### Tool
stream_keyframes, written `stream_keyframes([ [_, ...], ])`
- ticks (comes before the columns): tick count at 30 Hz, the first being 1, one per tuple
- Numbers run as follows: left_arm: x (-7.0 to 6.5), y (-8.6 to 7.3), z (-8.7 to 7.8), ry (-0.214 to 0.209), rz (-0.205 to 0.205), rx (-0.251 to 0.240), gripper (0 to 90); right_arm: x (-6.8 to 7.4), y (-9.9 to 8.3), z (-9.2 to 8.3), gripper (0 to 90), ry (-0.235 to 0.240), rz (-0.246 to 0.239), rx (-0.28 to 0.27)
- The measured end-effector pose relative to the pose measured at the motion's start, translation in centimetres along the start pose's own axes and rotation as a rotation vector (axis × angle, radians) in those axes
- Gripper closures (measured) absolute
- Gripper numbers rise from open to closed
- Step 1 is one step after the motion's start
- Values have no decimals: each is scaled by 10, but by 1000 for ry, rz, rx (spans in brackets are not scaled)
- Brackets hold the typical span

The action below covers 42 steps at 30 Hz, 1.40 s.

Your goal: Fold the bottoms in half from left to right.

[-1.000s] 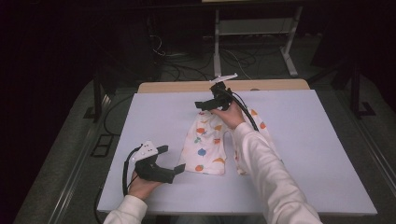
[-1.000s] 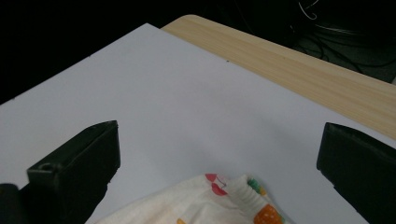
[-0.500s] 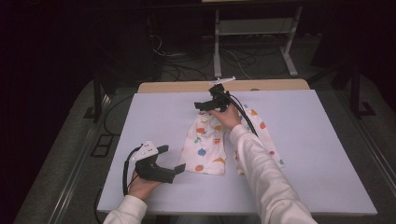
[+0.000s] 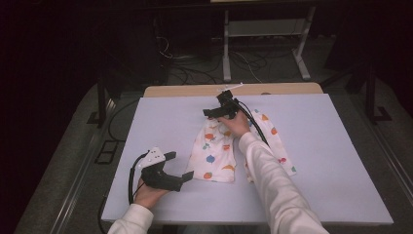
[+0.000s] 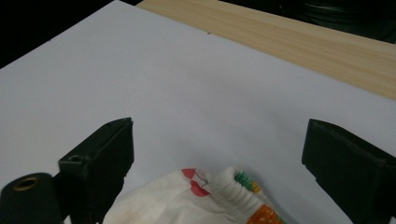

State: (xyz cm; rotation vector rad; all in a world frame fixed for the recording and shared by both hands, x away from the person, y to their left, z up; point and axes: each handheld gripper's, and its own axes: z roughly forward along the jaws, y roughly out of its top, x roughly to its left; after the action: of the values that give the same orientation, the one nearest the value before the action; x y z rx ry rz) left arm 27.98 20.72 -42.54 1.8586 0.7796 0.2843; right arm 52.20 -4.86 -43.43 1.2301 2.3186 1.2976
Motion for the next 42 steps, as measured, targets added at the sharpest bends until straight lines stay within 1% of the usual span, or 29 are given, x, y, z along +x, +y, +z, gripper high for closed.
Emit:
stream_keyframes([
  [1, 0, 0, 0, 0, 0, 0, 0, 0, 0, 0, 108, -1, 3, 7],
  [2, 0, 0, 0, 0, 1, 1, 0, 0, -1, 1, 140, -3, 4, 16],
  [3, 0, 0, 0, -1, 0, 2, 0, -1, -1, 1, 148, -9, 4, 26],
  [4, 0, 0, 0, -1, 1, 2, 0, -1, -1, 1, 155, -23, 1, 33],
  [5, 0, 0, 0, -1, 2, 2, 0, -1, -1, 1, 182, -35, 0, 38],
  [6, 0, 0, 0, -1, 2, 3, 0, -1, -1, 1, 221, -38, -1, 41],
  [10, 0, 0, 0, -1, 2, 3, 0, -4, -1, 0, 317, -44, 12, 36],
  [14, 1, 0, 1, -2, 2, 3, 0, -5, 0, 2, 406, -66, 21, 46],
  [19, 1, 0, 1, -2, 1, 4, 0, -7, 0, 3, 512, -59, 36, 46],
  [26, 1, 0, 1, -1, 4, 8, 0, -7, -1, 6, 652, -58, 39, 75],
  [32, 1, 0, 1, -1, 4, 9, 0, -6, -3, 7, 729, -60, 33, 100],
  [35, 1, 0, 1, -1, 5, 9, 0, -3, -3, 7, 806, -57, 13, 114],
  [37, 1, 0, 1, 0, 4, 9, 0, -1, -3, 8, 834, -65, -3, 123],
  [38, 1, 0, 2, 1, 3, 9, 0, 0, -3, 8, 849, -64, -2, 123],
  [42, 1, 0, 2, 0, 2, 9, 0, 2, -2, 7, 881, -73, -10, 130],
])
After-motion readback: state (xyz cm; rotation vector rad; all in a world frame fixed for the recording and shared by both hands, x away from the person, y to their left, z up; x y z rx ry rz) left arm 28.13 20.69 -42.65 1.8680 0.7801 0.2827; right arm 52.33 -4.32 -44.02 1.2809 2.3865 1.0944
